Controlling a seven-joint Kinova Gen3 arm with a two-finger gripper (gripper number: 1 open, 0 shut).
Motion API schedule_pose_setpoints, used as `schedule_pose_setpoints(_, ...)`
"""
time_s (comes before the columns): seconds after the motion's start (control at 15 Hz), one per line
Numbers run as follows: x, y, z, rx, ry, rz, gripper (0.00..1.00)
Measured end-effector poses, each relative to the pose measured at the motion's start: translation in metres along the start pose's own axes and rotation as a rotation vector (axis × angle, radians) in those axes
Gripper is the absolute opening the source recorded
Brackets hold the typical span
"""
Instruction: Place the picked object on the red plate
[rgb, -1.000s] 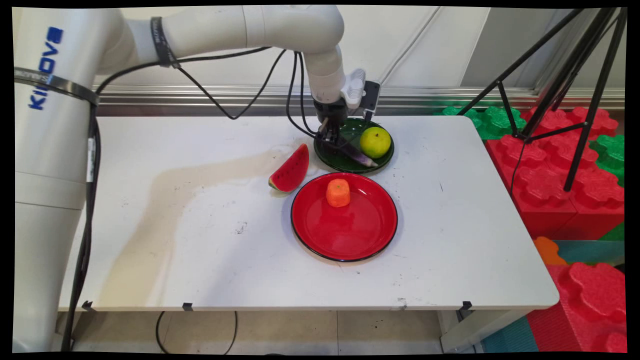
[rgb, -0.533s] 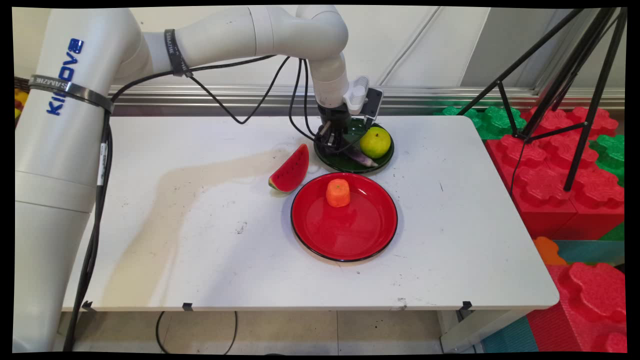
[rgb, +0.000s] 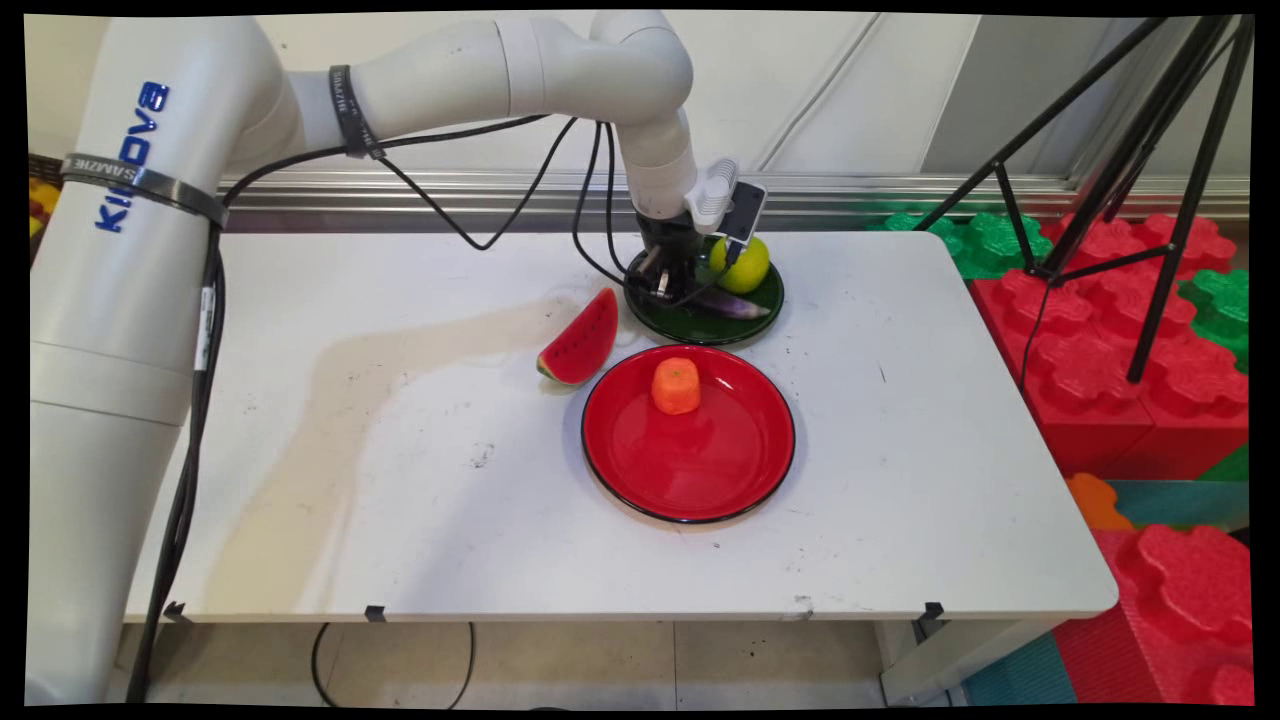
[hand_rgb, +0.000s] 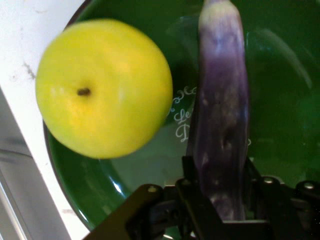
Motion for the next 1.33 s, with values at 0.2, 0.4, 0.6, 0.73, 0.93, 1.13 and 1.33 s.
schedule_pose_setpoints(0.2,-0.001,0.004,-0.006,0.000,0.006,0.019,0.00)
schedule_pose_setpoints(0.4,-0.004,0.009,-0.019,0.006,0.006,0.029,0.00)
schedule_pose_setpoints(0.6,-0.007,0.014,-0.042,0.028,0.011,0.021,0.00)
schedule_pose_setpoints(0.73,-0.008,0.015,-0.058,0.048,0.019,0.001,0.00)
schedule_pose_setpoints(0.93,-0.008,0.017,-0.094,0.096,0.037,-0.043,0.00)
schedule_pose_setpoints(1.13,-0.008,0.022,-0.136,0.145,0.058,-0.100,0.00)
schedule_pose_setpoints(1.33,-0.007,0.035,-0.177,0.177,0.080,-0.155,0.00)
